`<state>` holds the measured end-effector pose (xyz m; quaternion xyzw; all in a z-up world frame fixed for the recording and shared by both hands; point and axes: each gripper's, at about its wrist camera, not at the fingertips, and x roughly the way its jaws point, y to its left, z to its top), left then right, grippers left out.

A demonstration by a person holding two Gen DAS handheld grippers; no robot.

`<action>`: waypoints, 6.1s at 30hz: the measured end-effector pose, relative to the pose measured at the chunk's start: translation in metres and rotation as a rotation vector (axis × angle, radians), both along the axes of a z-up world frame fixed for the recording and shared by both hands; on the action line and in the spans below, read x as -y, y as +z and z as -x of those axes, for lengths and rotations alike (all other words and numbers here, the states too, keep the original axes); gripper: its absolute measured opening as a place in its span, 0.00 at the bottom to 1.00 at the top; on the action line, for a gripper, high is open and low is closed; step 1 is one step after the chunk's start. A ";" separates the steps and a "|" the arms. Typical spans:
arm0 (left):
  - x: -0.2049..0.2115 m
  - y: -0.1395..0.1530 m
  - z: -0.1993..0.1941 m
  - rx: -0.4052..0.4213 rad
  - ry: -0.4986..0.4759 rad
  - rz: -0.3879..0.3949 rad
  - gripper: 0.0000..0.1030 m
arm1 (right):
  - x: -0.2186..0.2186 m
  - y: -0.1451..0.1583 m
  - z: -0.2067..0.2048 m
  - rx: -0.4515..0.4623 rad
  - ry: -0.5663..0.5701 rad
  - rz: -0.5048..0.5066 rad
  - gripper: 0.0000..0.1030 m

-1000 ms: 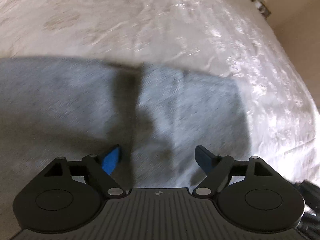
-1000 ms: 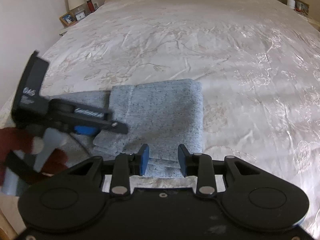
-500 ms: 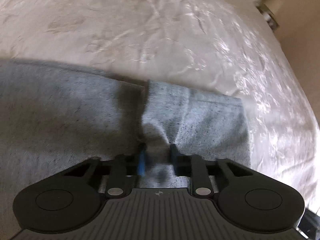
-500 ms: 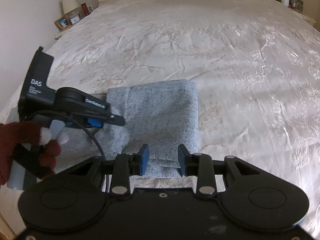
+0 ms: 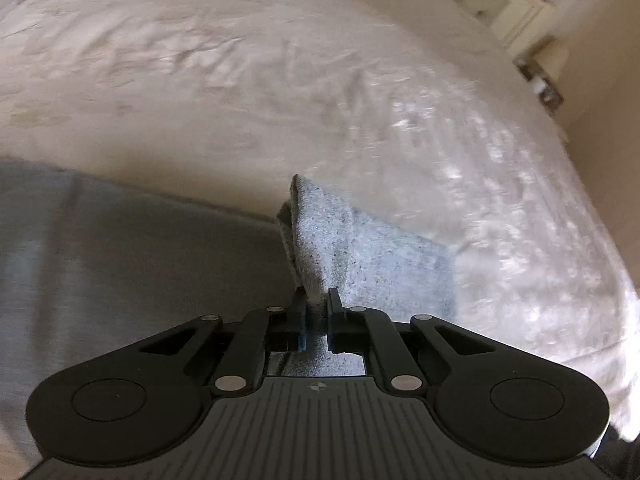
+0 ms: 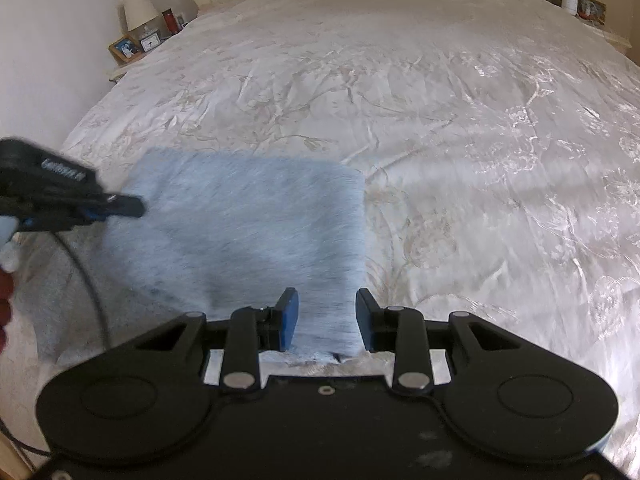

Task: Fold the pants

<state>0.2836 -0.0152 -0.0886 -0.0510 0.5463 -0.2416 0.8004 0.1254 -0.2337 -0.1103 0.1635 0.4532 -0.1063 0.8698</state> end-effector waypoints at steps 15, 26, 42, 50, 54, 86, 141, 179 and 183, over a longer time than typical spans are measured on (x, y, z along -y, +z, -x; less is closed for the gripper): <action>-0.064 -0.046 -0.026 -0.097 0.158 -0.118 0.08 | 0.002 -0.024 -0.101 0.015 0.048 0.024 0.19; -0.032 -0.044 -0.024 -0.093 0.031 -0.071 0.08 | 0.028 -0.076 -0.157 -0.177 0.043 0.063 0.19; -0.030 -0.074 -0.016 -0.150 -0.090 -0.088 0.08 | -0.024 -0.072 -0.030 -0.206 -0.061 0.045 0.25; -0.060 -0.056 -0.004 -0.127 -0.109 -0.046 0.09 | -0.052 -0.037 -0.003 -0.147 -0.182 0.071 0.26; -0.091 -0.043 0.009 -0.106 -0.063 -0.039 0.08 | -0.075 -0.016 0.005 -0.119 -0.173 0.064 0.26; -0.156 0.011 0.050 -0.059 0.150 0.011 0.20 | -0.172 0.036 0.008 -0.013 0.198 0.028 0.33; -0.060 -0.056 -0.054 -0.363 -0.131 0.232 0.70 | -0.249 -0.038 -0.072 -0.033 0.560 0.599 0.10; -0.096 -0.074 -0.075 -0.154 -0.134 0.010 0.41 | -0.290 -0.014 -0.078 0.038 0.494 0.354 0.22; -0.096 -0.075 -0.076 -0.140 -0.155 -0.005 0.41 | -0.240 0.013 -0.055 0.078 0.378 0.313 0.27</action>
